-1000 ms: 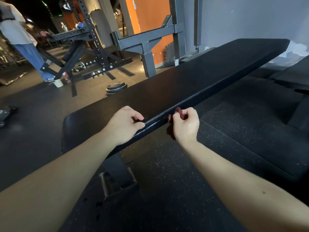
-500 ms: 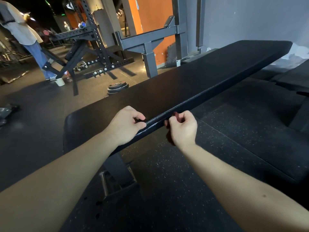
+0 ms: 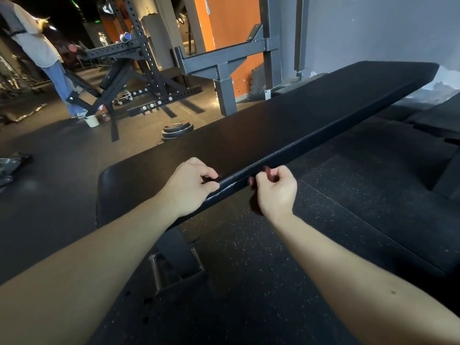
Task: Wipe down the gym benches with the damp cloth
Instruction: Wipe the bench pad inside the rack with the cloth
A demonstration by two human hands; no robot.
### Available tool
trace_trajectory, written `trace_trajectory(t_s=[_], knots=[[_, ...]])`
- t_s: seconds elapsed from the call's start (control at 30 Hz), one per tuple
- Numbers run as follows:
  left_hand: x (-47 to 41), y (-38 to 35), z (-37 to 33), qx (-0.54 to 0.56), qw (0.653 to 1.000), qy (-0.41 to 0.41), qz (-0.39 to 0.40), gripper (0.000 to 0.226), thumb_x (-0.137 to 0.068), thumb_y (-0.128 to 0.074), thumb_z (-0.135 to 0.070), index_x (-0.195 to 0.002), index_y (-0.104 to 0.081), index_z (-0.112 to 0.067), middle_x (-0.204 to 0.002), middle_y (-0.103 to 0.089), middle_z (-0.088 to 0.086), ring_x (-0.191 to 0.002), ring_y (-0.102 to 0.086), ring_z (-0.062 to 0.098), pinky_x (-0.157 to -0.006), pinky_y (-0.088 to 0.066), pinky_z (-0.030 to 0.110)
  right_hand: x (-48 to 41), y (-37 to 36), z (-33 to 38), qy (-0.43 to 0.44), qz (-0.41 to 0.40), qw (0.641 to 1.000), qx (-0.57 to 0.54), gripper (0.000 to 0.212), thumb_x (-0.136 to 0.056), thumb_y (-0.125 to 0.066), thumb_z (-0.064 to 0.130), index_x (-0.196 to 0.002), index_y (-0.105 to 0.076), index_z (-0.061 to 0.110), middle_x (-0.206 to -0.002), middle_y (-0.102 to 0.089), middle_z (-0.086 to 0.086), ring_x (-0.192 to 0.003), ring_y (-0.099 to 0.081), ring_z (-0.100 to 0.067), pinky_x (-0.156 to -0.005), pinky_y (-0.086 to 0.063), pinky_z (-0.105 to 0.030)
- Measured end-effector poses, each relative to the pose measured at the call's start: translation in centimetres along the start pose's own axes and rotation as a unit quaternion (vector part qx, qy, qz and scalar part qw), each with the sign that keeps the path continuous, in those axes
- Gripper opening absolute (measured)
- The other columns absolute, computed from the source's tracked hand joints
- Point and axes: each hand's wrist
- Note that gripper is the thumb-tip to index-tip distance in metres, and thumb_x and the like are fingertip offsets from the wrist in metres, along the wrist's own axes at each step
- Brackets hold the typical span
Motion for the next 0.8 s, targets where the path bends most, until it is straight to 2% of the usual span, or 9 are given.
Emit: trace_trajectory(t_s=[0.1,0.17,0.27,0.33,0.4,0.5,0.63,0.73,0.8], knots=[[-0.1,-0.2,0.1,-0.005,1.000,-0.002,0.000,0.024,-0.095,-0.069,-0.029,-0.118,-0.073,-0.025,-0.117,-0.053,-0.012,-0.091,-0.054,0.003,-0.087,-0.041,0.025,1.9,-0.4,-0.7,0.037,0.080,0.996,0.009,0.023,-0.085,-0.069,0.027,-0.070,-0.055,0.017,-0.080,-0.070,-0.010,-0.074,-0.073,-0.022,-0.073,-0.061,-0.043],[0.0,-0.1,-0.1,-0.007,1.000,0.001,-0.002,0.024,-0.095,-0.069,-0.031,-0.118,-0.073,-0.026,-0.116,-0.053,-0.013,-0.094,-0.054,0.004,-0.090,-0.042,0.026,2.8,0.3,-0.6,0.076,0.148,0.985,0.037,0.018,-0.091,-0.072,0.024,-0.074,-0.065,0.021,-0.082,-0.071,-0.006,-0.075,-0.071,-0.019,-0.072,-0.058,-0.032],[0.5,0.1,-0.7,-0.071,0.997,-0.007,-0.021,0.024,-0.096,-0.068,-0.035,-0.120,-0.072,-0.032,-0.119,-0.053,-0.013,-0.110,-0.049,0.011,-0.105,-0.041,0.038,3.9,1.9,0.3,0.045,0.238,0.970,-0.005,0.012,-0.094,-0.073,0.013,-0.096,-0.076,0.023,-0.088,-0.076,0.000,-0.078,-0.073,-0.012,-0.071,-0.055,-0.021],[1.6,0.3,-1.4,-0.104,0.993,-0.034,-0.038,0.026,-0.096,-0.065,-0.040,-0.121,-0.069,-0.037,-0.121,-0.052,-0.015,-0.119,-0.040,0.012,-0.109,-0.030,0.041,4.0,3.1,0.9,-0.002,0.281,0.959,-0.045,0.021,-0.093,-0.072,0.006,-0.107,-0.075,0.022,-0.095,-0.078,0.001,-0.083,-0.074,-0.012,-0.071,-0.056,-0.024],[3.0,0.3,-2.0,-0.080,0.994,-0.069,-0.027,0.028,-0.095,-0.065,-0.041,-0.123,-0.067,-0.041,-0.119,-0.050,-0.021,-0.119,-0.034,0.008,-0.106,-0.025,0.037,3.8,4.1,1.4,-0.036,0.315,0.944,-0.094,0.025,-0.088,-0.071,0.001,-0.109,-0.071,0.015,-0.096,-0.077,-0.005,-0.084,-0.073,-0.020,-0.073,-0.057,-0.035],[4.8,-0.2,-2.3,-0.030,0.996,-0.077,0.042,0.029,-0.094,-0.066,-0.040,-0.122,-0.065,-0.044,-0.120,-0.049,-0.030,-0.116,-0.028,0.002,-0.102,-0.022,0.032,3.9,4.7,1.3,-0.051,0.337,0.928,-0.152,0.031,-0.075,-0.066,0.001,-0.105,-0.063,0.005,-0.095,-0.068,-0.019,-0.084,-0.066,-0.029,-0.079,-0.053,-0.041],[5.6,-0.9,-1.9,0.029,0.997,-0.042,0.053,0.007,-0.088,-0.070,-0.044,-0.094,-0.071,-0.040,-0.113,-0.058,-0.024,-0.109,-0.041,0.004,-0.103,-0.034,0.035,4.9,4.5,1.1,-0.078,0.361,0.904,-0.213,0.032,-0.072,-0.064,-0.004,-0.103,-0.057,0.002,-0.094,-0.063,-0.021,-0.079,-0.066,-0.025,-0.070,-0.055,-0.032],[6.0,-0.8,-1.9,0.038,0.998,0.024,0.037,0.005,-0.086,-0.070,-0.047,-0.088,-0.070,-0.043,-0.099,-0.056,-0.012,-0.106,-0.049,0.015,-0.094,-0.046,0.038,5.3,4.0,0.6,-0.083,0.329,0.925,-0.170,0.030,-0.074,-0.070,0.002,-0.103,-0.062,0.004,-0.098,-0.069,-0.020,-0.088,-0.069,-0.027,-0.081,-0.057,-0.036],[6.1,-0.6,-1.9,0.030,0.999,0.039,0.022,0.008,-0.086,-0.070,-0.048,-0.089,-0.070,-0.040,-0.088,-0.058,-0.016,-0.101,-0.057,0.017,-0.094,-0.051,0.045,5.7,3.8,0.6,-0.080,0.288,0.950,-0.084,0.026,-0.079,-0.078,0.013,-0.101,-0.064,0.010,-0.101,-0.071,-0.015,-0.088,-0.067,-0.025,-0.080,-0.056,-0.037]])
Point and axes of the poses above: each hand's wrist, its own x-axis away from the middle knuckle, its own y-axis out of the back of the hand, z = x × y
